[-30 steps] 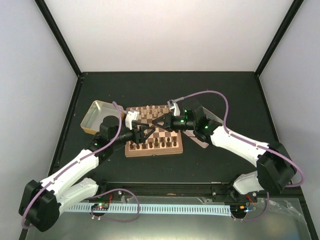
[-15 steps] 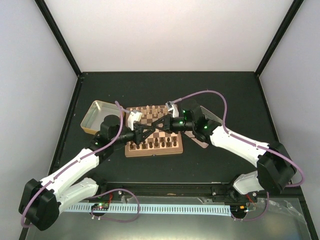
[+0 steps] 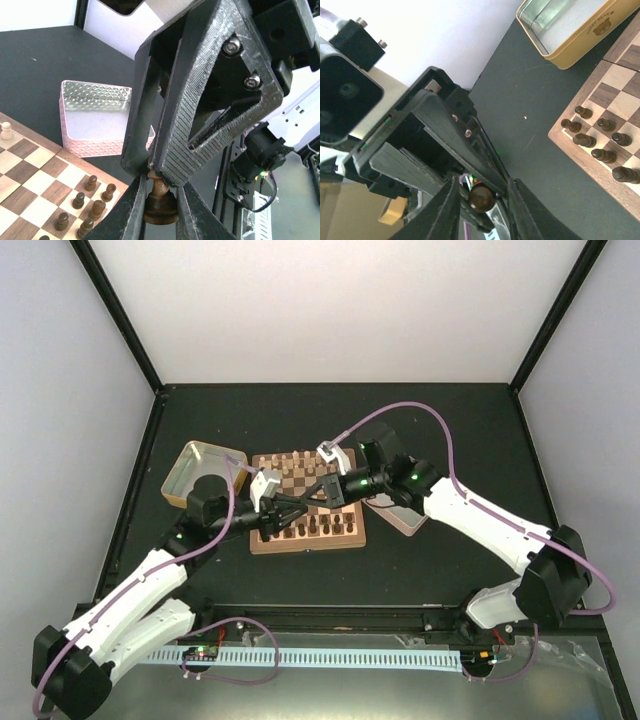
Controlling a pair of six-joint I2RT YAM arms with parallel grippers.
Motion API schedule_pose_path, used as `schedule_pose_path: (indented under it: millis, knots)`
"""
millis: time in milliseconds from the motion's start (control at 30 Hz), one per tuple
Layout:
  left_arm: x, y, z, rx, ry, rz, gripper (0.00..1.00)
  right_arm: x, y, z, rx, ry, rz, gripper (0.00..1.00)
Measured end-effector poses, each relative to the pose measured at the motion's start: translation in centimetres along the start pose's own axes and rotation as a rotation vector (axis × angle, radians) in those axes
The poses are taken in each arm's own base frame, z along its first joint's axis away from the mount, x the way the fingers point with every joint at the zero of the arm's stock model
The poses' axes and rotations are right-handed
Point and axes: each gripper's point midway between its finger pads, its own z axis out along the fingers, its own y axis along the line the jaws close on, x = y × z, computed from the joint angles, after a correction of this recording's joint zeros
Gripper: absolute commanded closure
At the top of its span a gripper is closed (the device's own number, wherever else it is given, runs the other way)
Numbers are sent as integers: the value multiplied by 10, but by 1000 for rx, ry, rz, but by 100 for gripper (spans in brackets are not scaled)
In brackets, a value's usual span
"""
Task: Set up the chess pieces on the board
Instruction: Place the chess piece on the chessboard.
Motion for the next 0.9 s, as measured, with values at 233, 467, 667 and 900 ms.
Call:
schedule_pose_path:
  millis: [233, 467, 667, 900]
  knots:
    - [5, -5, -3, 14, 19, 15, 98, 7, 5, 0, -24, 62, -11, 98]
    - [10, 1, -5, -36, 36, -2, 34, 9, 0, 3, -8, 72, -15, 99]
    - [2, 39, -27, -336, 3, -84, 27, -7, -33, 4, 202, -28, -65, 99]
    - [-23, 52, -98, -649, -218, -82, 22, -18, -82, 37, 532, -43, -158, 98]
